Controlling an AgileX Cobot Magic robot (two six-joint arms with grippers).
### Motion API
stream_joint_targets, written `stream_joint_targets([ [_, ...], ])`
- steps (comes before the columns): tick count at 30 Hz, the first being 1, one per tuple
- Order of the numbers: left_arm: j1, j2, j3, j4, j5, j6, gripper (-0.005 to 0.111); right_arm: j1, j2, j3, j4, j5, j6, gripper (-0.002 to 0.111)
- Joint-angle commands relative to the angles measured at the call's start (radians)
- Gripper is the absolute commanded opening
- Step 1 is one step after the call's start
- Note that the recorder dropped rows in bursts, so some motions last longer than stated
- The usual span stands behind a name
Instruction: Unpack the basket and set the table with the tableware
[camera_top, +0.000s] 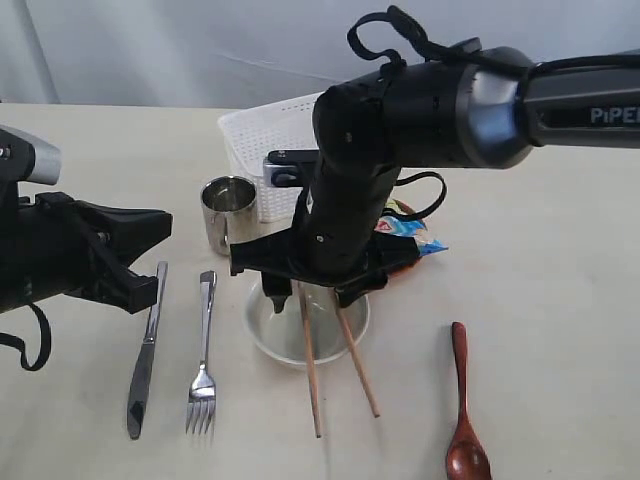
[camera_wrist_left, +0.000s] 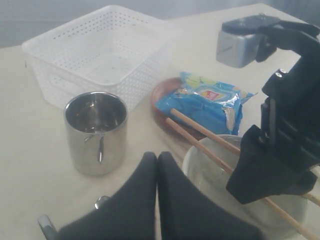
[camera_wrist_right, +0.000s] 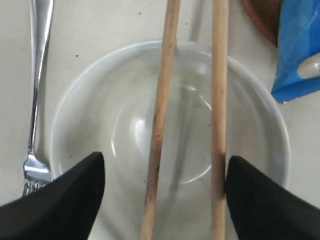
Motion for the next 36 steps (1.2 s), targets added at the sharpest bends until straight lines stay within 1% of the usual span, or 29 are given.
stream_joint_targets([
  [1, 0.003, -0.006, 0.004, -0.007, -0.001, 0.005, 0.000, 0.002, -0.002, -0.001, 0.027, 0.004, 0.041, 0.053],
  [5, 0.003, -0.006, 0.004, -0.007, -0.001, 0.005, 0.000, 0.003, -0.001, -0.001, 0.031, 0.004, 0.096, 0.039],
  [7, 0.003, -0.006, 0.004, -0.007, -0.001, 0.005, 0.000, 0.003, 0.003, -0.001, 0.031, 0.004, 0.110, 0.037],
  [14, 0.003, -0.006, 0.004, -0.007, -0.001, 0.005, 0.000, 0.022, 0.005, -0.001, 0.029, 0.002, 0.115, 0.043],
  [30, 0.003, -0.006, 0.004, -0.007, -0.001, 0.005, 0.000, 0.022, 0.000, -0.006, -0.017, -0.016, 0.151, 0.042],
  [34, 0.003, -0.006, 0.004, -0.007, -0.001, 0.005, 0.000, 0.022, -0.057, -0.060, -0.031, 0.040, 0.076, 0.042],
  [36, 0.003, -0.006, 0.004, -0.007, -0.001, 0.005, 0.000, 0.015, -0.115, -0.085, -0.089, 0.082, 0.073, 0.042],
])
